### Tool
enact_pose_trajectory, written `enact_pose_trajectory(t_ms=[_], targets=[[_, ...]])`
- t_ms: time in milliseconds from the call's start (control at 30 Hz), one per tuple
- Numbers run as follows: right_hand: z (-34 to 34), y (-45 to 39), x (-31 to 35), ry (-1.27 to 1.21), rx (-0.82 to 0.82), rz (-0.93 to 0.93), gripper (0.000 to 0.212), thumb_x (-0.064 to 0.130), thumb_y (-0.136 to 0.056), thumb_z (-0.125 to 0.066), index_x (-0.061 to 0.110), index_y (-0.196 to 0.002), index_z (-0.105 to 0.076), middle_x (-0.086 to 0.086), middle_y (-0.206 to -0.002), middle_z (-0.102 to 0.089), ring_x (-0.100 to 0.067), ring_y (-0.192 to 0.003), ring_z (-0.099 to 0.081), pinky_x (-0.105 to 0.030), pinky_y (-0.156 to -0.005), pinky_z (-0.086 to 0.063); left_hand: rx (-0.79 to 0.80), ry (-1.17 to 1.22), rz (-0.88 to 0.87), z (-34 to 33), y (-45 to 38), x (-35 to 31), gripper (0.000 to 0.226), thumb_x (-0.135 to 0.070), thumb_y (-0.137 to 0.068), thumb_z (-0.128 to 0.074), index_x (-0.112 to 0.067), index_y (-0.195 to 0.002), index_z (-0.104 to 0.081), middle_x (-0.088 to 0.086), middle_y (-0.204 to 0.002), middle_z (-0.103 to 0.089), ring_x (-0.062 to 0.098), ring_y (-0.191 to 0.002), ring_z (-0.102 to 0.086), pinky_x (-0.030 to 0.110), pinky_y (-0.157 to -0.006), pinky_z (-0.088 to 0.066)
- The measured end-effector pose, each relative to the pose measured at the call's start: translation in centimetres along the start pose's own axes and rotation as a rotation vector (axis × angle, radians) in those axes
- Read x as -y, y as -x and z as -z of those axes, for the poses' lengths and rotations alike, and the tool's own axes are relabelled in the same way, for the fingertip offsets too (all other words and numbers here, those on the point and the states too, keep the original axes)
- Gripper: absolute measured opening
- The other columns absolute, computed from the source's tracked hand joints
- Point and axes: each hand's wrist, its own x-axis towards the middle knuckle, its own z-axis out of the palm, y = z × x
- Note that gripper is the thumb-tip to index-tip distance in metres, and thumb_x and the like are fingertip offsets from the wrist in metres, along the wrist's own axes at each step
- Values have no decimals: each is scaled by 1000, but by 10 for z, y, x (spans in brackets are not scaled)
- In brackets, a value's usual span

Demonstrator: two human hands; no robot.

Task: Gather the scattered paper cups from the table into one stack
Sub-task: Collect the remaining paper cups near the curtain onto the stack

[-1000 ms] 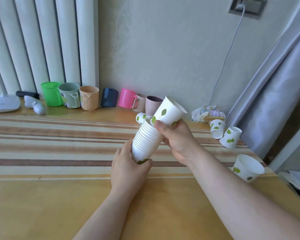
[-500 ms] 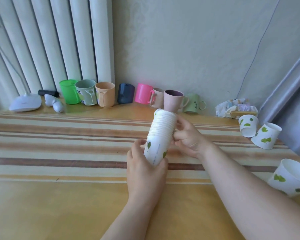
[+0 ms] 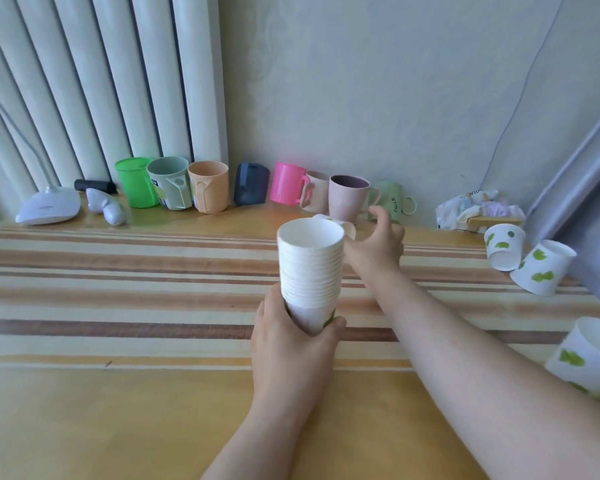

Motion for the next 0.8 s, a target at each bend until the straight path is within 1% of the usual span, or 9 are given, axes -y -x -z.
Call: enact_pose_trajectory(t_ms=[100,200,300,367,433,500,600,700,800], targets=[[-1,5,4,123,179,18,103,57,-76,-75,46,-165,-23,-11,-160,-30,-35,-144,-41,-44,-117,-41,-2,-1,0,-1,0,-1,54,-36,-73,-89,-38,-114,-55,-18,-108,-66,13,-109,-62,41,-93,-53],[-2,16,12,20,264,55,111,74,-57,-41,33,-160,-41,-12,-162,-37,-35,-145,-44,-44,-117,-41,2,-30,-14,-2,-1,1,53,-32,-73,-87,-39,-112,-54,-19,-107,-65,12,-107,-61,38,-90,-52],[-1,23,19,65,292,114,93,57,-62,-46,24,-148,-55,-10,-150,-46,-30,-136,-52,-40,-109,-45,33,-22,-8,-3,-1,5,50,-25,-73,-82,-42,-108,-51,-19,-100,-65,4,-98,-62,29,-77,-50],[6,27,21,-41,255,96,95,57,-55,-50,21,-142,-59,-8,-145,-48,-21,-124,-52,-34,-101,-44,61,-19,-16,-4,-1,6,49,-23,-73,-80,-42,-106,-50,-20,-98,-65,0,-98,-60,23,-72,-47],[14,36,15,-142,181,95,78,54,-58,-60,27,-131,-62,-2,-139,-55,-17,-118,-56,-31,-93,-45,72,-24,-34,-4,-1,6,49,-23,-72,-79,-43,-106,-49,-20,-97,-65,4,-97,-61,27,-74,-49],[29,42,4,-347,131,1,45,36,-77,-70,32,-121,-62,-1,-122,-66,-20,-100,-68,-31,-78,-51,77,-39,-59,-3,0,4,50,-27,-69,-77,-43,-108,-50,-19,-99,-66,15,-99,-62,38,-80,-53],[68,50,-5,-851,219,-313,31,27,-96,-66,19,-126,-66,-4,-98,-68,-16,-58,-59,-27,-56,-41,95,-97,-111,0,2,0,62,-36,-64,-72,-48,-122,-53,-19,-104,-66,19,-104,-62,47,-85,-55],[120,62,5,-1090,280,-359,17,30,-97,-66,18,-108,-71,0,-88,-67,-15,-58,-47,-27,-60,-29,113,-177,-174,1,7,-4,69,-36,-66,-74,-47,-131,-56,-16,-104,-65,21,-104,-60,47,-88,-54],[167,86,15,-1020,306,-226,13,28,-89,-68,23,-101,-70,3,-86,-69,-12,-60,-44,-23,-56,-29,133,-245,-226,2,16,-9,73,-30,-67,-75,-47,-135,-56,-15,-101,-62,24,-103,-59,46,-90,-51]])
